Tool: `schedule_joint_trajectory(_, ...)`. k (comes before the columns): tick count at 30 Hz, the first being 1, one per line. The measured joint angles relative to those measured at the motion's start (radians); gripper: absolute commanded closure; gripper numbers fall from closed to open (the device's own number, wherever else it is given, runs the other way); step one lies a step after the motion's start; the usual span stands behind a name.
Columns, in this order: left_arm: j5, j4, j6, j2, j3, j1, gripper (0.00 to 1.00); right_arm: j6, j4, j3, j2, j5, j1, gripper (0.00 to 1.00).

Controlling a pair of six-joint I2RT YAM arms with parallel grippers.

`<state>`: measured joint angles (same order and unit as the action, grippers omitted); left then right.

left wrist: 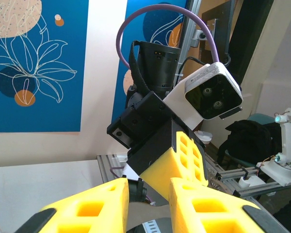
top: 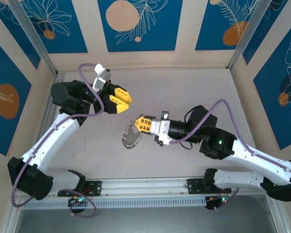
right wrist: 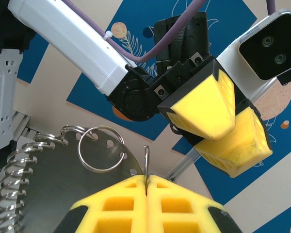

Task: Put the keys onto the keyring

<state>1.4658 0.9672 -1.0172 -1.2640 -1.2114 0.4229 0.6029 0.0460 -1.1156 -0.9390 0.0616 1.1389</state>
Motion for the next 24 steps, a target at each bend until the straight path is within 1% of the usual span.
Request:
schedule_joint_trajectory(16,0.0,0.0,0.0,0.004,0.0,0.0,0.74,0.016,-0.001,0.0,-0.001,0.024,0.012,1.0)
schedule_joint_trajectory(24,0.0,0.0,0.0,0.006,0.0,0.0,0.73,0.022,-0.008,0.0,-0.019,0.082,0.014,1.0)
